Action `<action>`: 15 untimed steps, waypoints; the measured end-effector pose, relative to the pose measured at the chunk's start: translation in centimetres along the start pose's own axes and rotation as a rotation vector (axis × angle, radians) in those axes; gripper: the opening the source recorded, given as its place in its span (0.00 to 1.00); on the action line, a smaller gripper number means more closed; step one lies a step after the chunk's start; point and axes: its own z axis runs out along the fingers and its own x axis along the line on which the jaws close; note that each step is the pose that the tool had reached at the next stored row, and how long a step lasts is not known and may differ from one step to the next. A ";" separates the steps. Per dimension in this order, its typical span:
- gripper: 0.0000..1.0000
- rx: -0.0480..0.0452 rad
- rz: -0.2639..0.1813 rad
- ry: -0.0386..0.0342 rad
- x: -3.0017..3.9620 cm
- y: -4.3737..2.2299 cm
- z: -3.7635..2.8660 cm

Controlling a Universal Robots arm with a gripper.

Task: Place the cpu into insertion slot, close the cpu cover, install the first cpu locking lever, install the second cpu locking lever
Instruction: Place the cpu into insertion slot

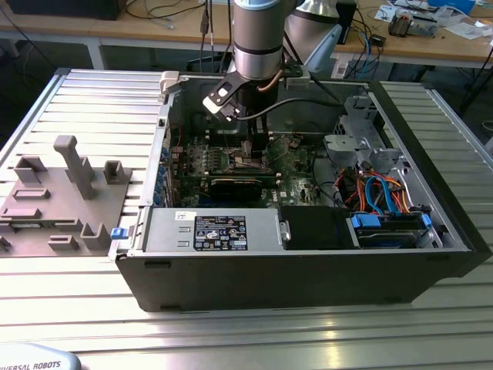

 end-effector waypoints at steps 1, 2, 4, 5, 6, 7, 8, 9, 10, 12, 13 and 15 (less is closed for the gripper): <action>0.54 0.0000 0.000 0.0000 0.00 0.00 0.02; 0.54 0.0000 0.000 0.0000 0.00 0.00 0.03; 0.54 0.0000 0.000 0.0000 0.00 0.00 0.07; 0.54 0.0000 0.000 0.0000 0.00 -0.01 0.09; 0.54 0.0000 0.000 0.0000 0.00 -0.01 0.10; 0.54 0.0000 0.000 0.0000 0.00 -0.01 0.11; 0.54 0.0000 0.000 0.0000 0.00 -0.01 0.14; 0.54 0.0000 0.000 0.0000 0.00 -0.01 0.16; 0.54 0.0000 0.000 0.0000 0.00 -0.01 0.18; 0.54 0.0001 0.000 0.0000 0.00 -0.01 0.21; 0.54 0.0000 0.000 -0.0001 0.00 -0.01 0.23; 0.54 0.0000 0.000 -0.0001 0.00 -0.02 0.26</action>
